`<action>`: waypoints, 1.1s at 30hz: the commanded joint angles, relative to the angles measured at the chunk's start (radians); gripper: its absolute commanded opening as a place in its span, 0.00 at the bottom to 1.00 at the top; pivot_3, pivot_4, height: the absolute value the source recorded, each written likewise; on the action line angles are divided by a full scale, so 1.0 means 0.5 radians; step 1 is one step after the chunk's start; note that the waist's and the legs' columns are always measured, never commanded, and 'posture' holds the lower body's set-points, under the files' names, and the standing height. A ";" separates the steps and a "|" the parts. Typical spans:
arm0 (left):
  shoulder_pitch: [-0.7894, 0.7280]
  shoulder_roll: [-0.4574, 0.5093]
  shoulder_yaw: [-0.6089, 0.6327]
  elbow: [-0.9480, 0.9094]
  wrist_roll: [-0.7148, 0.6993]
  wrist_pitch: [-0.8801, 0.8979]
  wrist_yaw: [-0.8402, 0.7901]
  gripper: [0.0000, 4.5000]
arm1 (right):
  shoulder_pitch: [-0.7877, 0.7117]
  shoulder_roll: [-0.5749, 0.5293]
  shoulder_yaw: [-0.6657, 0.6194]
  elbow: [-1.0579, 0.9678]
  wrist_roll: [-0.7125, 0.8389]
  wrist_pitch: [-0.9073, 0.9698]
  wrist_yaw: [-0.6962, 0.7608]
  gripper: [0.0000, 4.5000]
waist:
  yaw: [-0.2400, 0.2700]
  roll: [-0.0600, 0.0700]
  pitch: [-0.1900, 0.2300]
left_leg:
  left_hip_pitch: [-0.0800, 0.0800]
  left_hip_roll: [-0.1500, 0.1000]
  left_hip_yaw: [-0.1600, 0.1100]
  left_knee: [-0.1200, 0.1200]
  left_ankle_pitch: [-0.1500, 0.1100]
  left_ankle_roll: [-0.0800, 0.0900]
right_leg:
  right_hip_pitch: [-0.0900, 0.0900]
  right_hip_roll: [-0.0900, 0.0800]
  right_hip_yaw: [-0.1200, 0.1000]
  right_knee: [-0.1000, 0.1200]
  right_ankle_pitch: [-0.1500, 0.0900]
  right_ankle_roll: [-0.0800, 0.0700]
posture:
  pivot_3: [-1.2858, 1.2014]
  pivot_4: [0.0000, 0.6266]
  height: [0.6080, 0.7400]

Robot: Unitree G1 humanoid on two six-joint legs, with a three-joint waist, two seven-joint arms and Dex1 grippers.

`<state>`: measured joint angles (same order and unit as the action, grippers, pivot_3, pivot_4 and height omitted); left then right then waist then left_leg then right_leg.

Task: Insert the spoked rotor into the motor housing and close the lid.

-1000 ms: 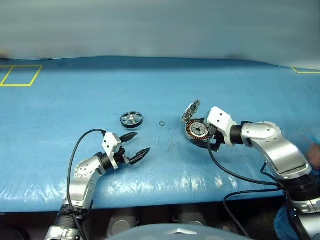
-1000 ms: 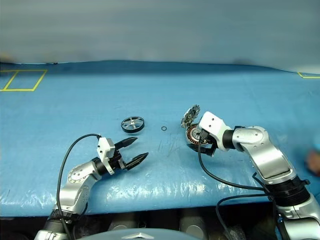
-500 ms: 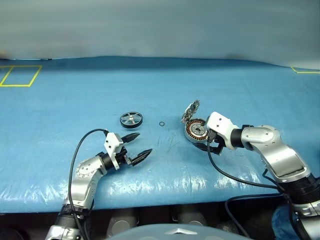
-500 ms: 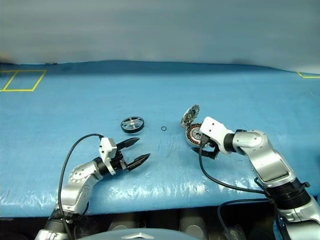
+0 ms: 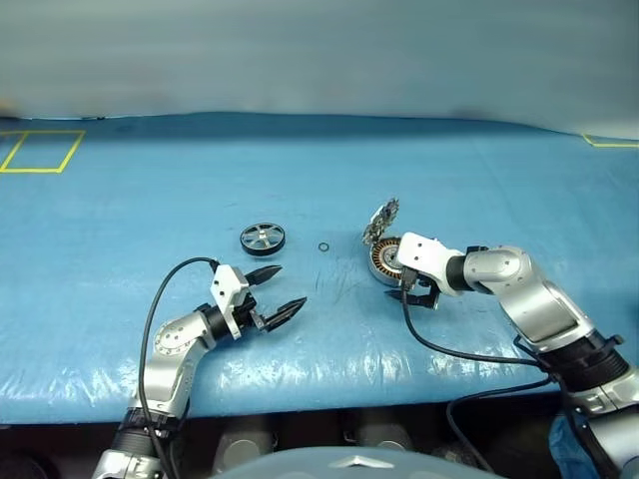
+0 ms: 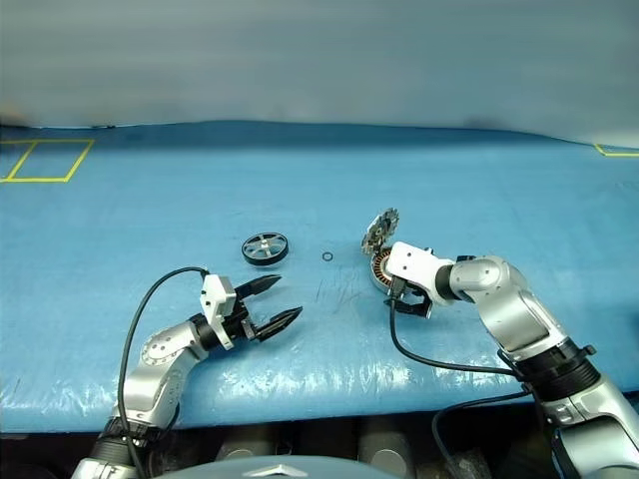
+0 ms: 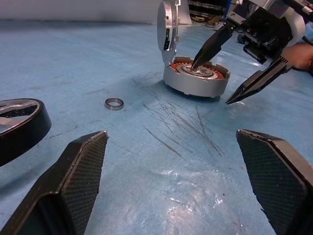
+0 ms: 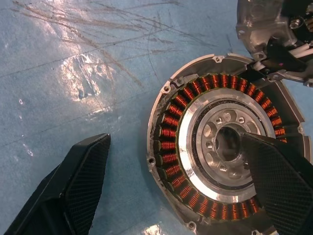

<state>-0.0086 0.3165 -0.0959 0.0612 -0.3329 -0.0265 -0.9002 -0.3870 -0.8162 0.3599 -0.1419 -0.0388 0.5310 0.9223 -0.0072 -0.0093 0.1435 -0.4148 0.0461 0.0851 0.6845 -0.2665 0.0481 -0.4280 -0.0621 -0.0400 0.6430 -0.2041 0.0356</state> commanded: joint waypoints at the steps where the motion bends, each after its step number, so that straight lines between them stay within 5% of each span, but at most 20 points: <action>1: 0.019 -0.016 -0.018 -0.022 0.009 -0.038 -0.001 1.00 | -0.045 -0.034 0.047 0.034 -0.086 -0.009 0.061 0.91 | 0.000 0.000 0.000 | 0.000 0.000 0.000 0.000 0.000 0.000 | 0.000 0.000 0.000 0.000 0.000 0.000 | 0.52 0.24 1.00; 8: 0.032 -0.049 -0.041 -0.009 0.019 -0.062 0.014 1.00 | -0.076 -0.037 0.056 0.057 -0.174 0.023 0.106 0.48 | 0.009 -0.002 -0.001 | 0.000 0.000 -0.001 0.000 0.000 0.000 | 0.001 0.000 0.000 0.000 0.000 0.000 | 0.52 0.24 1.00; 14: 0.017 -0.079 -0.044 0.064 0.035 -0.108 -0.003 1.00 | -0.101 0.019 0.041 -0.027 -0.182 0.244 0.099 0.48 | 0.015 -0.001 -0.001 | 0.001 0.001 -0.001 0.002 0.000 0.000 | 0.001 -0.001 -0.001 0.000 0.000 0.000 | 0.52 0.24 1.00; 25: -0.009 -0.149 -0.055 0.222 0.051 -0.218 -0.038 1.00 | -0.114 0.253 0.145 -0.737 0.048 1.426 -0.026 0.48 | 0.008 -0.001 -0.001 | -0.001 0.002 -0.003 -0.001 0.000 0.000 | -0.001 -0.003 -0.004 0.001 -0.001 -0.005 | 0.52 0.24 1.00; 33: -0.016 -0.184 -0.076 0.284 0.068 -0.260 -0.042 1.00 | -0.132 0.254 0.323 -0.836 0.120 1.637 -0.220 0.48 | -0.006 -0.001 -0.002 | 0.000 0.001 -0.004 -0.001 -0.001 0.000 | -0.001 -0.007 -0.006 0.001 -0.002 -0.005 | 0.52 0.24 1.00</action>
<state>-0.0113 0.2333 -0.1275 0.1973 -0.3024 -0.1383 -0.9172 -0.4597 -0.6881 0.4930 -0.5576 -0.0165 1.3313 0.8129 -0.0103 -0.0099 0.1426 -0.4148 0.0467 0.0833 0.6842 -0.2668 0.0483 -0.4285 -0.0655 -0.0433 0.6433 -0.2049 0.0334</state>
